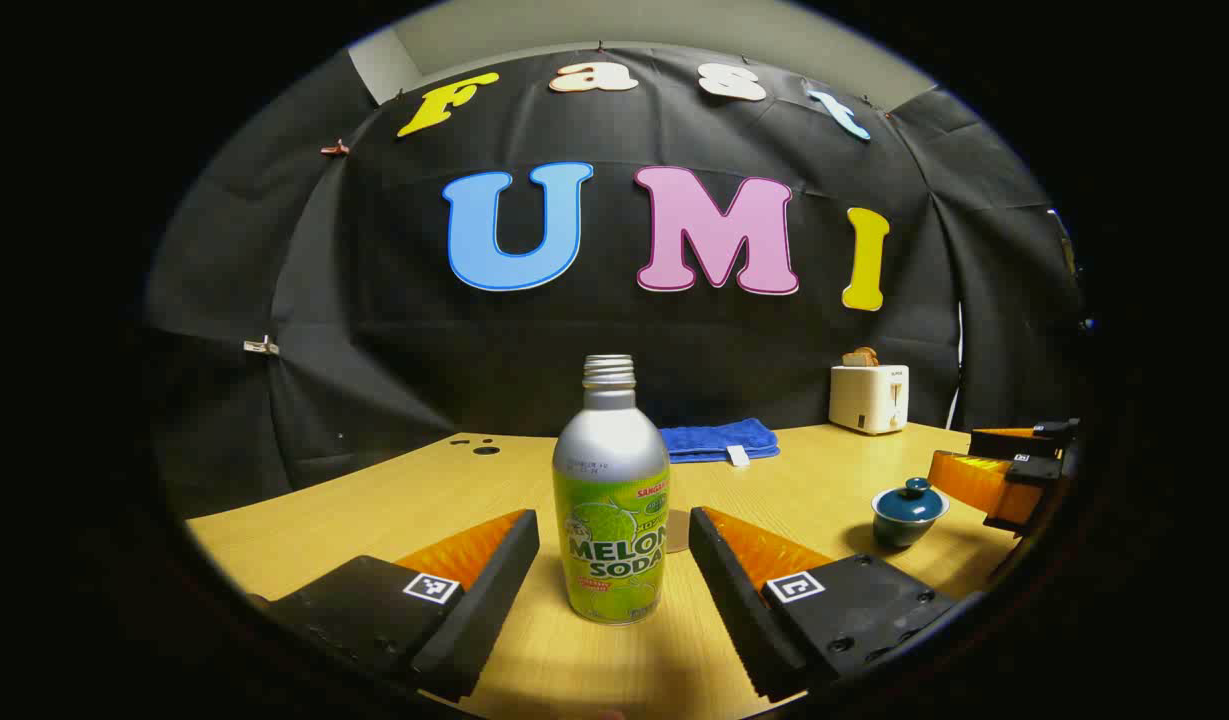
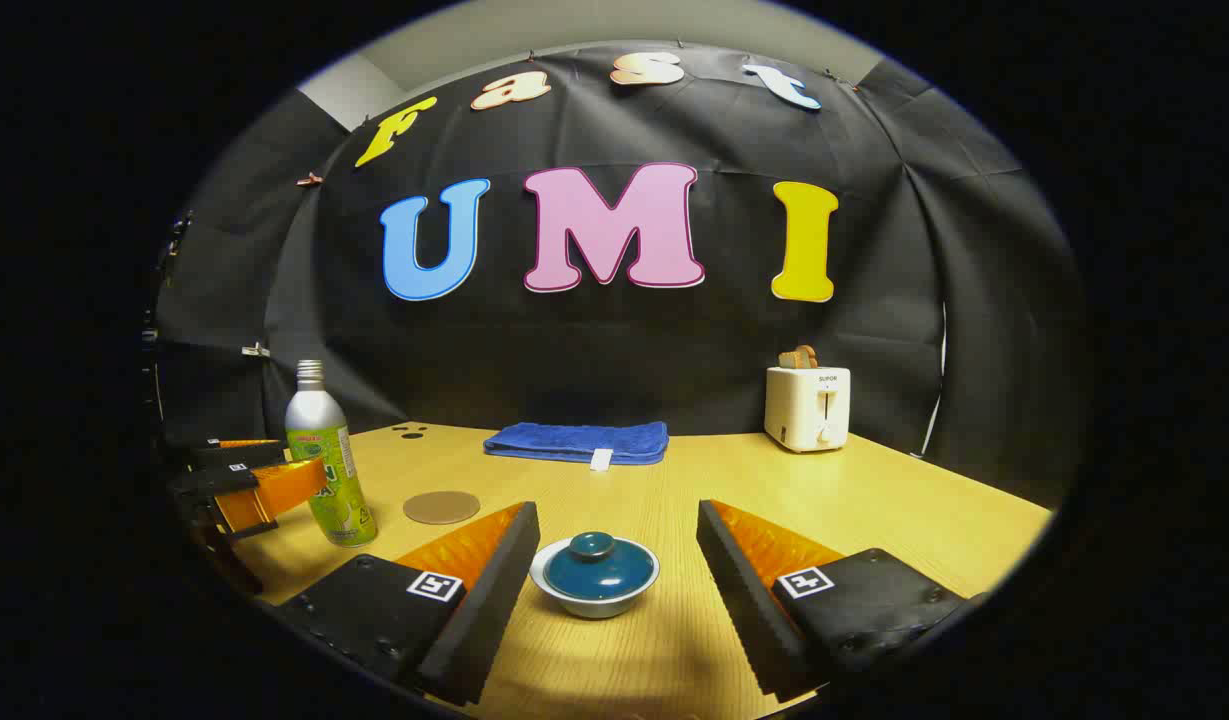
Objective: Open the teacup lid with one hand, grasp the water bottle and pour water into the teacup with the other hand; after pouring, place the water bottle on the coaster and then close the teacup lid.
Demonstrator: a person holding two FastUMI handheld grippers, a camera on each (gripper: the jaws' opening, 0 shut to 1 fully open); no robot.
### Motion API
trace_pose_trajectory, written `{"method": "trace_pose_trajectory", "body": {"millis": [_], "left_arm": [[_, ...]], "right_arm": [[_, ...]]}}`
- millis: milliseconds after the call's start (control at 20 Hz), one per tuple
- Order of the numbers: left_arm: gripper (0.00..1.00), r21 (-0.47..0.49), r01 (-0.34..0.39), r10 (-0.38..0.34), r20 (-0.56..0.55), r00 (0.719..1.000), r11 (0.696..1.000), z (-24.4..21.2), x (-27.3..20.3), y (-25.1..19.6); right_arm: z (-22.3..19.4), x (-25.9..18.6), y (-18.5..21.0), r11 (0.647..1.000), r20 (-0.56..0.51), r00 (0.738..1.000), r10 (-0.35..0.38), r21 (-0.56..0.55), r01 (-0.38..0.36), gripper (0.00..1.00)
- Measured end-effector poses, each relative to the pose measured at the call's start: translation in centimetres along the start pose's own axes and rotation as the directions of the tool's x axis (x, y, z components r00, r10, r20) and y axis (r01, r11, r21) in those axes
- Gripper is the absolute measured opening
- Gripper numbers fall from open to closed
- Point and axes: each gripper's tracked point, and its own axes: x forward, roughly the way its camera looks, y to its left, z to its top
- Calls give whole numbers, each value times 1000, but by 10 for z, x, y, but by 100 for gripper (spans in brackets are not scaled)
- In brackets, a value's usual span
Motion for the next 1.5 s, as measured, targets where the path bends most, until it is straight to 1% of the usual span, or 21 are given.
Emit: {"method": "trace_pose_trajectory", "body": {"millis": [150, 400, 900, 1150, 1350, 1500], "left_arm": [[95, 0, 3, -3, 0, 1000, 1000, -1, 0, 0], [95, 0, 8, -8, 2, 1000, 1000, 0, 0, -1], [95, 0, -22, 22, -1, 1000, 1000, -2, -1, 5], [95, 0, -20, 20, 0, 1000, 1000, -1, -1, 5], [96, -1, -19, 19, -1, 1000, 1000, -1, -1, 5], [96, -1, -12, 12, -2, 1000, 1000, -1, -1, 4]], "right_arm": [[0, 1, -5, 1000, 1, 1000, -17, 0, 17, 98], [-1, 1, -5, 1000, 1, 1000, -15, -1, 15, 98], [-2, 1, -6, 1000, 0, 1000, -14, -1, 14, 98], [-2, 1, -7, 1000, -3, 1000, -13, -2, 13, 98], [-4, 4, -2, 1000, -20, 1000, 13, -4, -13, 98], [-16, 12, 3, 999, -86, 995, 43, -15, -45, 98]]}}
